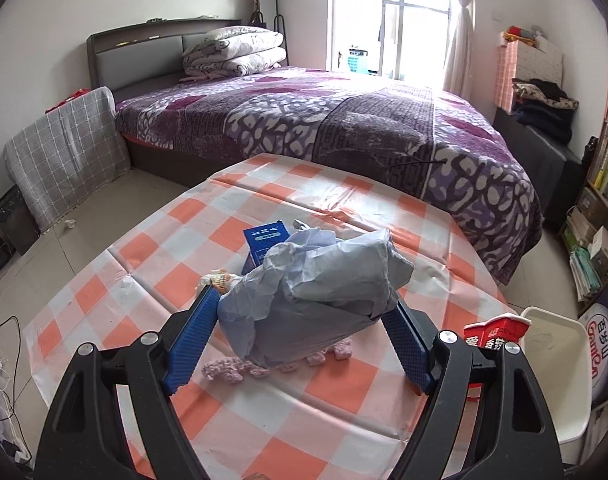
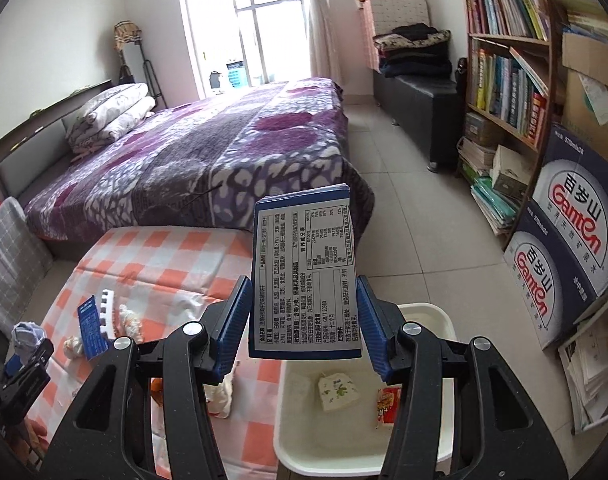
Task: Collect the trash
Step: 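Lift both held items and carry them toward the white bin, then open the left tool over the bin while the right tool releases the label box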
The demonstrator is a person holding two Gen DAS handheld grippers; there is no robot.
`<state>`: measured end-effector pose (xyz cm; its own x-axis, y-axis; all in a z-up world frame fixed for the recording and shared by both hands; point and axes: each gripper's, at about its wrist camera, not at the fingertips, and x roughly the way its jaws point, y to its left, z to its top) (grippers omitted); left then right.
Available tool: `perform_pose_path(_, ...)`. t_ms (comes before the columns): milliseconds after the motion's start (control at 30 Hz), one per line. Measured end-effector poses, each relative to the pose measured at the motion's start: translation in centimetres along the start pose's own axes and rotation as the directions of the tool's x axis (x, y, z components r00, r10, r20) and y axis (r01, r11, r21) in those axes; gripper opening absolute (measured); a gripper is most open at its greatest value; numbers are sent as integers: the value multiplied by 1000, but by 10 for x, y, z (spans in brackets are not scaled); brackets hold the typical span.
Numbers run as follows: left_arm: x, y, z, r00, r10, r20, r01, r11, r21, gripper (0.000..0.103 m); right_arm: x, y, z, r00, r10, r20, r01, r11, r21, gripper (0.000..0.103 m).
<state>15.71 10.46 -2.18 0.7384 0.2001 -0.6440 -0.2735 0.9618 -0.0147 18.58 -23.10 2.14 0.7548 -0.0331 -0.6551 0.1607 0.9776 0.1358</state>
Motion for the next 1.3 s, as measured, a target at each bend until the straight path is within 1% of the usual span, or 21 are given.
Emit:
perform_pose_path(100, -3, -17, 1, 999, -35, 7, 35, 999, 23, 79, 13, -22, 1, 998, -29, -57, 32, 998, 62, 50)
perform_pose_path(167, -5, -30, 2, 998, -67, 2, 67, 997, 35, 79, 17, -37, 3, 996, -35, -81, 44, 993, 109, 55)
perform_pose_path(233, -5, -43, 1, 994, -109, -15, 109, 993, 44, 79, 17, -50, 5, 996, -48, -77, 59, 988, 141, 68)
perform_pose_path(300, -5, -58, -2, 989, -146, -36, 148, 988, 54, 79, 15, -61, 5, 995, -71, -68, 81, 983, 165, 72)
perform_pose_path(400, -4, -83, -7, 977, -199, -77, 204, 976, 74, 79, 14, -76, 6, 994, -86, -70, 99, 974, 205, 78)
perform_pose_path(533, -6, -117, -17, 961, -251, -117, 263, 958, 110, 79, 10, -91, 8, 993, -97, -69, 110, 965, 240, 83)
perform_pose_path(600, -4, -136, -22, 948, -279, -152, 298, 947, 118, 79, 8, -96, 9, 993, -105, -61, 117, 961, 249, 84)
perform_pose_path(767, 1, -188, -35, 898, -360, -253, 401, 907, 133, 79, 1, -114, 10, 994, -106, -42, 113, 942, 316, 87)
perform_pose_path(900, -2, -222, -39, 857, -418, -303, 474, 870, 139, 79, 1, -128, 11, 991, -124, -44, 132, 924, 360, 88)
perform_pose_path(1000, -2, -244, -37, 809, -474, -349, 542, 831, 127, 79, 2, -138, 11, 992, -115, -53, 127, 906, 404, 89)
perform_pose_path(1067, -1, -256, -36, 764, -520, -382, 598, 793, 116, 81, 2, -143, 11, 991, -121, -51, 131, 898, 421, 89)
perform_pose_path(1133, 3, -268, -36, 712, -552, -434, 648, 754, 103, 82, 0, -142, 11, 990, -135, -35, 138, 899, 416, 89)
perform_pose_path(1167, 5, -269, -36, 700, -556, -448, 655, 750, 94, 84, -1, -141, 10, 989, -143, -27, 142, 900, 411, 89)
perform_pose_path(1200, 6, -269, -37, 697, -559, -450, 656, 750, 86, 84, -2, -138, 11, 989, -150, -17, 144, 903, 405, 90)
perform_pose_path(1233, 8, -267, -36, 696, -559, -451, 655, 751, 79, 85, -3, -136, 11, 988, -153, -10, 144, 905, 400, 90)
perform_pose_path(1300, 10, -259, -35, 700, -554, -451, 649, 757, 78, 85, -4, -132, 11, 988, -157, 3, 144, 908, 393, 90)
